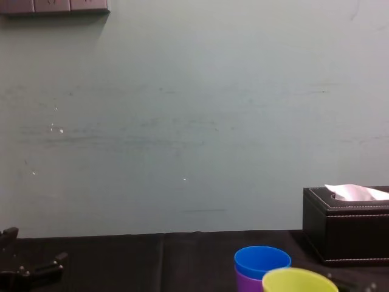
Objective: Stack the three plastic cups sequentially using one hand.
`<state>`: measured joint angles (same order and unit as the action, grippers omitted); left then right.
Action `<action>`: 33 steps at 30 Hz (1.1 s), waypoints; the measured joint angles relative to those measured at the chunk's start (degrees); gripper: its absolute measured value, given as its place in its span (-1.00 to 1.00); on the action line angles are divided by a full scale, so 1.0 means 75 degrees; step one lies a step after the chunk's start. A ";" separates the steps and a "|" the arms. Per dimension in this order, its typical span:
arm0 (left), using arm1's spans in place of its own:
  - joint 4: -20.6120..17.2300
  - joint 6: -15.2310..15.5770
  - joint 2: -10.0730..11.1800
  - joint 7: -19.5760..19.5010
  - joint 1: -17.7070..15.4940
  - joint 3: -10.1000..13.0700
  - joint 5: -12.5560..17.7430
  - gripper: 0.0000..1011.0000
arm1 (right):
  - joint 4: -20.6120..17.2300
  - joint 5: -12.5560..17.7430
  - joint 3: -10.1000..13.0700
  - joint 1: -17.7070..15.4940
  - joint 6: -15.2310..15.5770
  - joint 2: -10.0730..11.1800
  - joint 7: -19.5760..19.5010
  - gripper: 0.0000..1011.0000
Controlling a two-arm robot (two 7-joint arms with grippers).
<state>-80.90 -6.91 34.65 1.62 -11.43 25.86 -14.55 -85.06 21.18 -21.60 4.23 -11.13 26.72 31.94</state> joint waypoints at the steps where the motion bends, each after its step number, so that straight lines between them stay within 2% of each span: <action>1: 0.0000 0.0000 0.0000 0.0000 0.0000 0.0000 0.0000 1.00 | -0.0153 0.0041 0.0042 -0.0012 0.0113 0.0025 -0.0050 0.46; 11: 0.0000 0.0000 0.0000 0.0000 0.0000 0.0000 0.0000 1.00 | -0.0955 0.0390 0.0159 0.0073 0.0860 0.0230 -0.0121 0.46; 17: 0.0000 0.0000 0.0000 0.0000 0.0000 0.0000 0.0000 1.00 | -0.1312 0.0650 0.0205 0.0422 0.1581 0.0320 -0.0339 0.46; 21: 0.0000 0.0000 0.0000 0.0000 0.0000 0.0000 0.0000 1.00 | -0.1363 0.0684 0.0165 0.0625 0.1830 0.0342 -0.0417 0.46; 24: 0.0000 0.0000 0.0000 0.0000 0.0000 0.0000 0.0000 1.00 | -0.1319 0.0702 0.0084 0.0934 0.2047 0.0336 -0.0482 0.46; 33: 0.0000 0.0000 0.0000 0.0000 0.0000 0.0000 0.0000 1.00 | -0.0912 0.0712 -0.0108 0.1474 0.2197 0.0181 -0.0571 0.46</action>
<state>-80.90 -6.91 34.65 1.62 -11.43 25.86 -14.55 -91.90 26.52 -22.42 15.28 5.35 28.08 27.66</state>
